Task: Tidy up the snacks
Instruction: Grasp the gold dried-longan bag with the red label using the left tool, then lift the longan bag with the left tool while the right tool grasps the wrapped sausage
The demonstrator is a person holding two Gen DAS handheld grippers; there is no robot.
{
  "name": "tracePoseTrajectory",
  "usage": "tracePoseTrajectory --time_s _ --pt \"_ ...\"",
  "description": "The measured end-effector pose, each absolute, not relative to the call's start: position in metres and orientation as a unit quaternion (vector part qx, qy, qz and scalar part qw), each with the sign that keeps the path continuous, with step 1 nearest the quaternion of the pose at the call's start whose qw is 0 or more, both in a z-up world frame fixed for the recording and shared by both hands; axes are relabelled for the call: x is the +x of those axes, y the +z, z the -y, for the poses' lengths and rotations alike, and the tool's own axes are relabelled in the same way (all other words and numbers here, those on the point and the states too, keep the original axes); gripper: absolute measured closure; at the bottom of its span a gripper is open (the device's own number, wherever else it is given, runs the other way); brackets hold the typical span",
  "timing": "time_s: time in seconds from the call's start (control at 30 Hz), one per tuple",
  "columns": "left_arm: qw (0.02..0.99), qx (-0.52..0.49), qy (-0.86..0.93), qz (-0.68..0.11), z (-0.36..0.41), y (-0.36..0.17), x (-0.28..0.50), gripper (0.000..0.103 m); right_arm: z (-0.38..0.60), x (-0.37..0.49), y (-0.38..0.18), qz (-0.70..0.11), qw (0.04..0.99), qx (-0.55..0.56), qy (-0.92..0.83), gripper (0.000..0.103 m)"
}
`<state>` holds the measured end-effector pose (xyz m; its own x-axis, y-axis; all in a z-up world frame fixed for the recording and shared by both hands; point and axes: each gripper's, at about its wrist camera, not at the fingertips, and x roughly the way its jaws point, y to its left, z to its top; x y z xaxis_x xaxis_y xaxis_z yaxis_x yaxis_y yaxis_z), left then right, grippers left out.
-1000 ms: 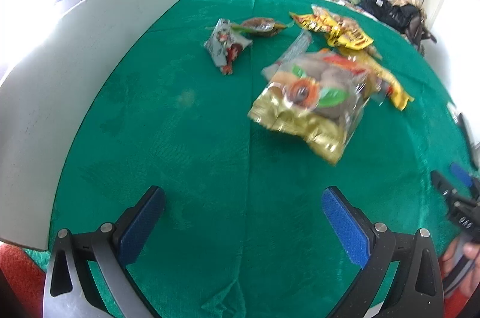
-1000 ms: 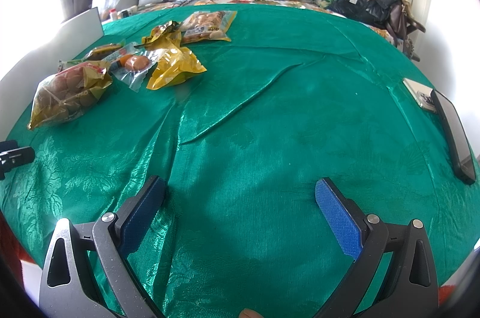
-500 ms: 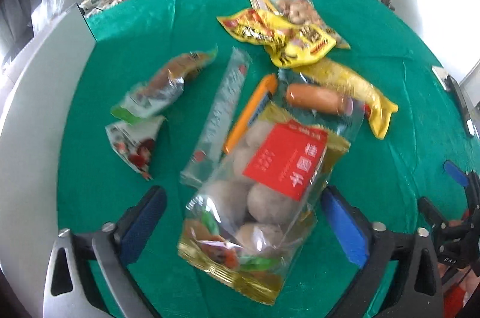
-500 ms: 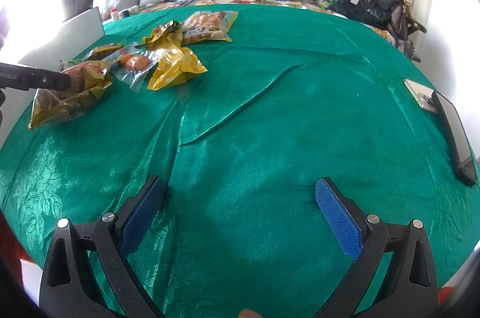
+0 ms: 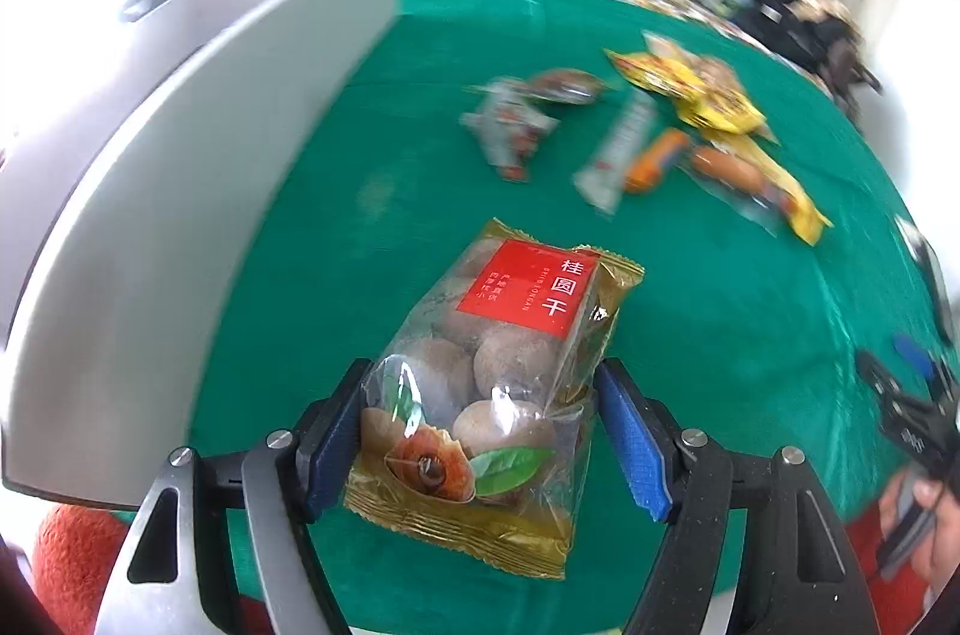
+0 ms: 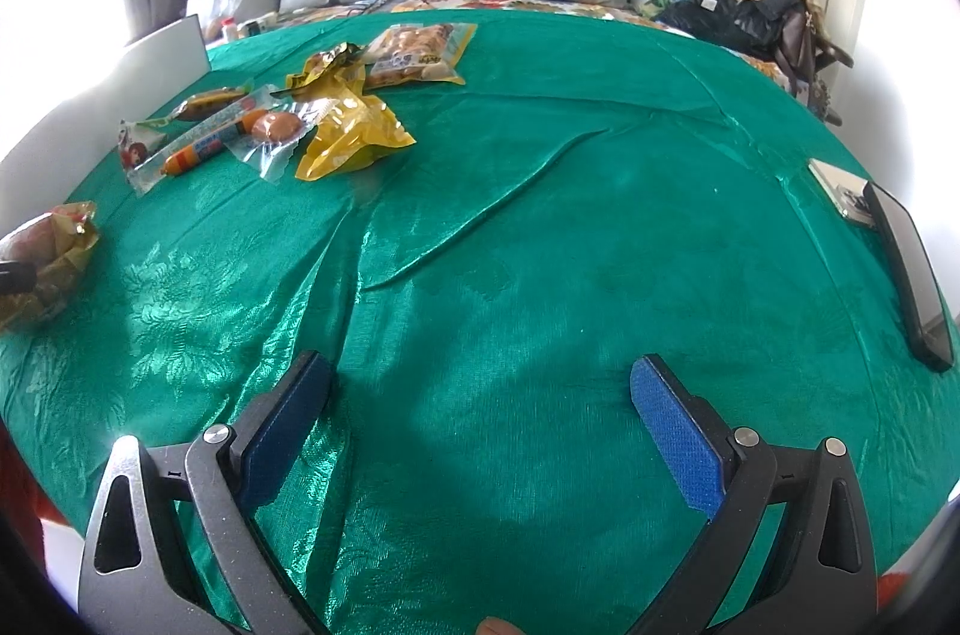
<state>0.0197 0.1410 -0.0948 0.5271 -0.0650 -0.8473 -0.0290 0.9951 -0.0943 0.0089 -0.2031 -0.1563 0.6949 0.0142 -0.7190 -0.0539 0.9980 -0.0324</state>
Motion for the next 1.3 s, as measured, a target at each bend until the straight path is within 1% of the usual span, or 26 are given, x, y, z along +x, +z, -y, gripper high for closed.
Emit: tracePoseTrajectory --time_s 0.1,0.17,0.23,0.27,0.3,0.33,0.43,0.53,0.67,0.87,0.97,1.1,1.2,1.3 --pt "0.873 -0.071 0.012 -0.482 -0.157 -0.104 0.031 0.023 0.203 0.008 -0.157 -0.387 0.922 -0.026 0.018 0.001" --pt "0.869 -0.071 0.015 -0.490 -0.159 -0.114 0.039 0.016 0.202 0.008 -0.158 -0.384 0.923 -0.025 0.017 0.001" --pt "0.863 -0.063 0.018 -0.502 -0.160 -0.124 0.046 0.014 0.203 0.006 -0.159 -0.381 0.924 -0.025 0.017 0.001" --pt "0.865 -0.053 0.023 -0.499 -0.160 -0.126 0.046 0.011 0.203 0.007 -0.159 -0.380 0.924 -0.025 0.017 0.001" --pt "0.867 -0.037 0.029 -0.496 -0.159 -0.128 0.047 0.010 0.203 0.004 -0.160 -0.379 0.925 -0.025 0.017 0.001" --pt "0.867 -0.024 0.034 -0.497 -0.158 -0.131 0.049 0.007 0.204 0.003 -0.160 -0.378 0.925 -0.025 0.017 0.001" --pt "0.868 -0.030 0.036 -0.494 -0.165 -0.132 0.050 0.000 0.204 0.003 -0.160 -0.375 0.927 -0.024 0.015 0.001" --pt "0.870 -0.029 0.037 -0.490 -0.170 -0.133 0.052 0.000 0.204 0.002 -0.161 -0.376 0.926 -0.025 0.015 0.001" --pt "0.875 -0.025 0.033 -0.482 -0.170 -0.132 0.049 0.000 0.200 0.014 -0.151 -0.421 0.906 -0.034 0.018 0.003" --pt "0.880 -0.025 0.038 -0.472 -0.170 -0.131 0.046 0.000 0.160 0.069 -0.112 -0.423 0.898 -0.030 0.123 0.003" --pt "0.879 -0.023 0.033 -0.476 -0.171 -0.131 0.045 0.000 0.130 0.118 -0.109 -0.459 0.873 -0.033 0.161 0.003" --pt "0.875 -0.017 0.023 -0.483 -0.174 -0.130 0.042 0.000 0.104 0.165 -0.122 -0.493 0.855 -0.048 0.152 0.005" --pt "0.870 -0.018 0.021 -0.492 -0.177 -0.129 0.043 0.000 0.093 0.173 -0.125 -0.525 0.828 -0.033 0.193 0.004" --pt "0.865 -0.023 0.022 -0.502 -0.177 -0.128 0.046 0.000 0.084 0.156 -0.118 -0.554 0.791 -0.025 0.258 0.006"
